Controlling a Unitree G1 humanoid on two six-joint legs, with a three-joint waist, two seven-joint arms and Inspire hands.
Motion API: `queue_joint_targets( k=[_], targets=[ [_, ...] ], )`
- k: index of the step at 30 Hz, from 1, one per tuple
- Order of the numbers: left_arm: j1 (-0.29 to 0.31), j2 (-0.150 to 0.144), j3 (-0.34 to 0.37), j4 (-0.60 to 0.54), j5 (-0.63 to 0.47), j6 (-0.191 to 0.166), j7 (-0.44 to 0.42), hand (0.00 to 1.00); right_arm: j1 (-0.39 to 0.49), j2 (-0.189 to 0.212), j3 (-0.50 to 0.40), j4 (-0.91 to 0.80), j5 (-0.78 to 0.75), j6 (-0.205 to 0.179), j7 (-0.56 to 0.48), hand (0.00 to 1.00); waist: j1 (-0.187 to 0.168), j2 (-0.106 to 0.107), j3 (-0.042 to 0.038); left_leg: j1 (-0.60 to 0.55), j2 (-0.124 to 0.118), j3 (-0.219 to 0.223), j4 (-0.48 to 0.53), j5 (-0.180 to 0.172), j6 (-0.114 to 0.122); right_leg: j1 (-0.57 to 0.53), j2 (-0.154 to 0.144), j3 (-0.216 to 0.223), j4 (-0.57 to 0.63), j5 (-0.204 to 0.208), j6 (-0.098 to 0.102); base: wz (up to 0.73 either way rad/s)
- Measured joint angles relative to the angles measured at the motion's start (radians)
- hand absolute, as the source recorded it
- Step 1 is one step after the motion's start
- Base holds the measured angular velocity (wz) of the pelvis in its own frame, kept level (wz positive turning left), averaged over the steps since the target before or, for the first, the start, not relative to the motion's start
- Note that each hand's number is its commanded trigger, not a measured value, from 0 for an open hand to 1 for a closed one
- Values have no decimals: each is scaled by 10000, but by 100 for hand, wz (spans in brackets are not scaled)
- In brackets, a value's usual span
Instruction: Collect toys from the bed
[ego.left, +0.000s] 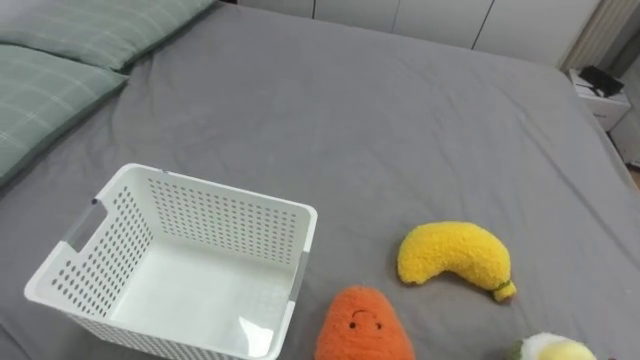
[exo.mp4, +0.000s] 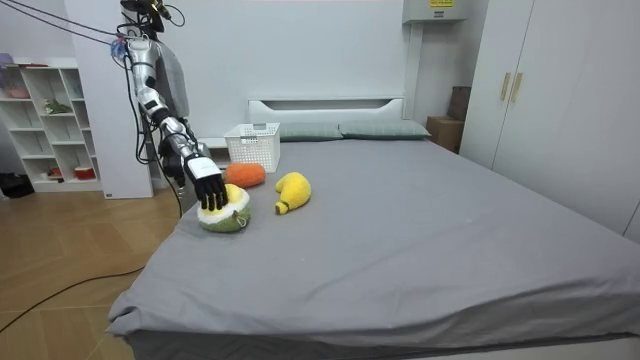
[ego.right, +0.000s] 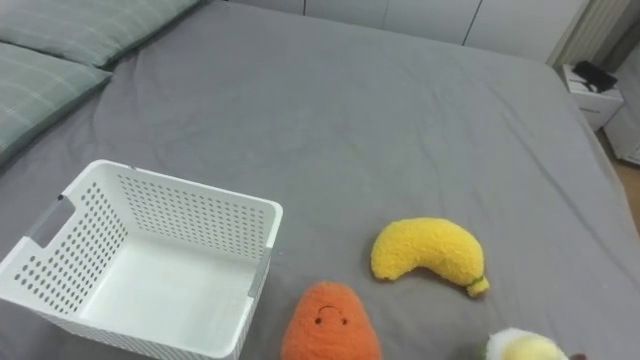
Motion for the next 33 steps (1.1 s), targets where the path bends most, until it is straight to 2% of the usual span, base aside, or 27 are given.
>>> queue_joint_targets(
  k=[6,11,13,14,16,21,26,29,33],
  targets=[
    [-60,-5,-188,0,-9,2,9,0,-24,65,36,81,308,-12,-336,100,-12,-1,8,-129,-29,-168,80,0,0,-26,-27,-182,-16,-3,5,8],
    [-92,-4,-151,57,1,-31,-99,0,-23,96,12,163,955,-65,-515,100,144,-25,30,-127,-36,-173,80,5,2,-8,-49,-188,-21,-18,15,0],
    [-70,-5,-150,47,6,-147,-204,0,-23,93,6,163,1161,-180,-507,100,171,-62,52,-127,-35,-166,79,6,1,-28,-39,-174,-14,-18,15,0],
    [-70,-5,-150,46,8,-181,-224,0,-23,93,-9,162,1251,-238,-504,100,152,-122,88,-129,-36,-164,79,7,1,-27,-38,-175,-14,-18,15,0],
    [-127,-4,-16,48,10,-262,-313,0,-49,82,-447,156,1469,-475,-505,100,134,-127,94,-161,-40,-156,78,9,5,-56,-38,-134,-16,-20,19,0],
    [-113,72,243,-111,29,-292,-298,0,-132,-172,-776,-237,2189,-601,-504,100,35,-163,65,-96,-14,-16,7,12,5,-90,-1,97,-13,-19,18,-7],
    [-78,191,283,-199,-2,-380,-231,0,-192,-317,-1209,-1953,2065,-755,-394,100,-350,-215,40,-77,31,232,-103,17,11,-274,19,318,92,-18,17,-14],
    [-58,231,287,-255,-4,-431,-222,0,-188,-530,-1221,-3536,2027,-747,-300,100,-407,-259,46,-54,92,576,-199,18,14,-449,41,556,219,-9,5,-29],
    [-80,245,279,-286,-4,-572,-220,0,-194,-535,-1239,-5209,1998,-872,-274,100,-613,-300,54,74,138,702,-288,15,10,-410,106,768,210,17,-9,-13]
  ],
)
